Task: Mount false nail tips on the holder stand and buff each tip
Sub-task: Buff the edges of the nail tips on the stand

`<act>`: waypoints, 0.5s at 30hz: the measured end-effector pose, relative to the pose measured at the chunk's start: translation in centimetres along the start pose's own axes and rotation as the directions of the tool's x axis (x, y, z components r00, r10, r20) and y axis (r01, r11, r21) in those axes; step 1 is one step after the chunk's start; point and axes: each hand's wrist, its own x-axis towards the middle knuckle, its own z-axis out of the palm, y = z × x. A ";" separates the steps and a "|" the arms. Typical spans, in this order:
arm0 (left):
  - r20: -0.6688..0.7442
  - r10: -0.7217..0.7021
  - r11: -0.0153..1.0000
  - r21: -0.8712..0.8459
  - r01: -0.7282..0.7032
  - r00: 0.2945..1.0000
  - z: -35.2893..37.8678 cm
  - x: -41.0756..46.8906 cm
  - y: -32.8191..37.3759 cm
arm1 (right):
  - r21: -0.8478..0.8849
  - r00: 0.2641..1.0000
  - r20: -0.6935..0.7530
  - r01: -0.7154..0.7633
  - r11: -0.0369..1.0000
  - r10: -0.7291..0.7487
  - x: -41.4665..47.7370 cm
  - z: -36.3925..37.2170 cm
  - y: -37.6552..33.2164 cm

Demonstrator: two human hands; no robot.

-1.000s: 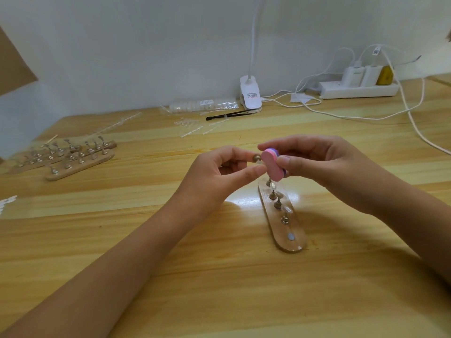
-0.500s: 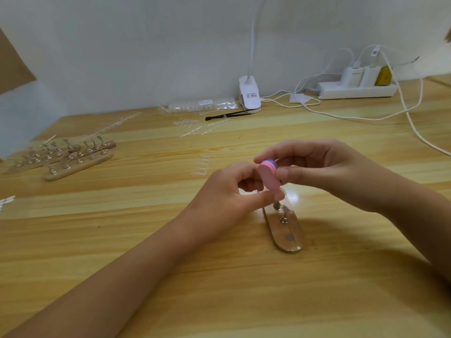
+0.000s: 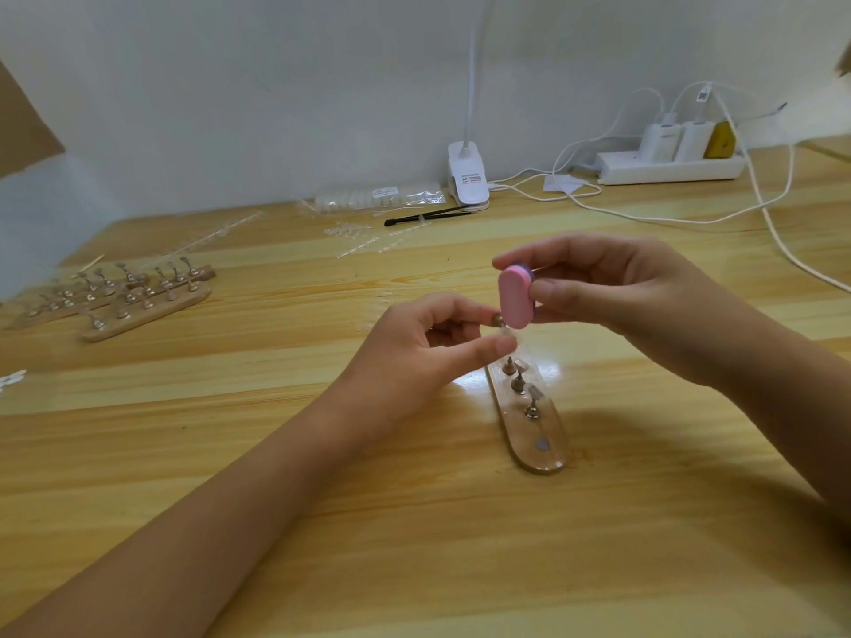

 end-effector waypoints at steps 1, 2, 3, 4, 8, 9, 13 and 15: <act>0.003 -0.004 1.000 0.002 0.004 1.000 0.2 0.0 0.0 | -0.004 1.000 0.017 -0.007 1.000 0.007 0.0 -0.1 -0.1; 0.007 -0.006 1.000 0.002 0.006 1.000 0.3 0.0 0.0 | -0.013 0.999 0.045 -0.021 1.000 0.022 -0.1 -0.3 -0.2; 0.010 -0.008 1.000 0.000 0.008 1.000 0.3 0.0 -0.1 | -0.025 0.996 0.079 -0.038 0.999 0.040 -0.1 -0.5 -0.4; 0.014 -0.008 1.000 -0.002 0.008 1.000 0.4 0.0 -0.1 | -0.036 0.992 0.111 -0.053 0.998 0.057 -0.1 -0.7 -0.5; 0.013 0.028 0.998 0.063 -0.029 1.000 0.5 -0.3 -0.2 | -0.056 0.993 0.100 -0.059 0.997 0.064 -0.1 -0.6 -0.2; 0.006 0.038 0.996 0.080 -0.039 0.999 0.5 -0.4 -0.1 | -0.063 0.995 0.076 -0.054 0.997 0.058 -0.1 -0.5 -0.1; -0.072 0.030 1.000 0.010 -0.029 0.997 0.2 -0.2 0.2 | -0.099 0.991 0.104 -0.076 0.992 0.087 0.0 -0.5 -0.1; -0.078 0.028 1.000 0.003 -0.028 0.997 0.1 -0.2 0.2 | -0.093 0.990 0.113 -0.074 0.993 0.084 0.0 -0.6 -0.1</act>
